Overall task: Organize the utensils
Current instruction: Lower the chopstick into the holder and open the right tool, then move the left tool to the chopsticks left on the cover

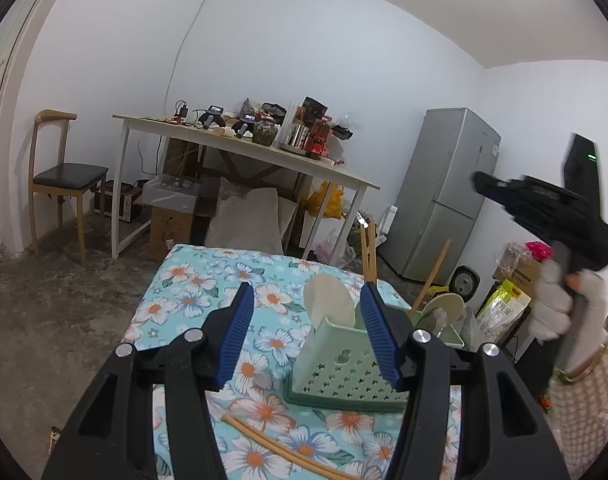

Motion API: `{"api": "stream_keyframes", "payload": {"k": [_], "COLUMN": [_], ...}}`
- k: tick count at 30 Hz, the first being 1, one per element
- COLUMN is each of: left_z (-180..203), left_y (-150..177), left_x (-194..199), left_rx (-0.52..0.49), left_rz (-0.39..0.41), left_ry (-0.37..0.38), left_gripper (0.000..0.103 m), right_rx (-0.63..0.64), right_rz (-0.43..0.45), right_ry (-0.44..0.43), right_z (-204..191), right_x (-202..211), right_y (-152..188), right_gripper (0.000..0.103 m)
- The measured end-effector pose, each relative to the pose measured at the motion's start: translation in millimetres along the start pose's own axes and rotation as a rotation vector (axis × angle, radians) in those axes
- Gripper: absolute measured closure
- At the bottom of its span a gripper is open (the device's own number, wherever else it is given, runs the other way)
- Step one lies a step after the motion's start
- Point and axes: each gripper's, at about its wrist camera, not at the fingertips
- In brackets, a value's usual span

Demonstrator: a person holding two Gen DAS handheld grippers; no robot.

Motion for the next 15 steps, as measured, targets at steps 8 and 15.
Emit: {"api": "stream_keyframes", "payload": {"k": [8,15], "left_z": [-1,-5], "left_y": [21,54], "left_x": [0,-15], "left_rx": [0.006,0.053], "left_rz": [-0.096,-0.233], "left_ry": [-0.018,-0.012], "left_gripper": [0.048,0.047], "right_rx": [0.048,-0.086], "right_rz": [-0.073,-0.295], "right_ry": [-0.089,-0.143], "right_z": [-14,-9], "right_x": [39,-4], "right_y": [61,133], "right_gripper": [0.071,0.066]}}
Point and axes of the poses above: each gripper's, at about its wrist camera, not at the fingertips, and x roughly against the way its jaws point, z to its right, y to its underside, and after that the axes turned 15 degrees about -z, right-handed
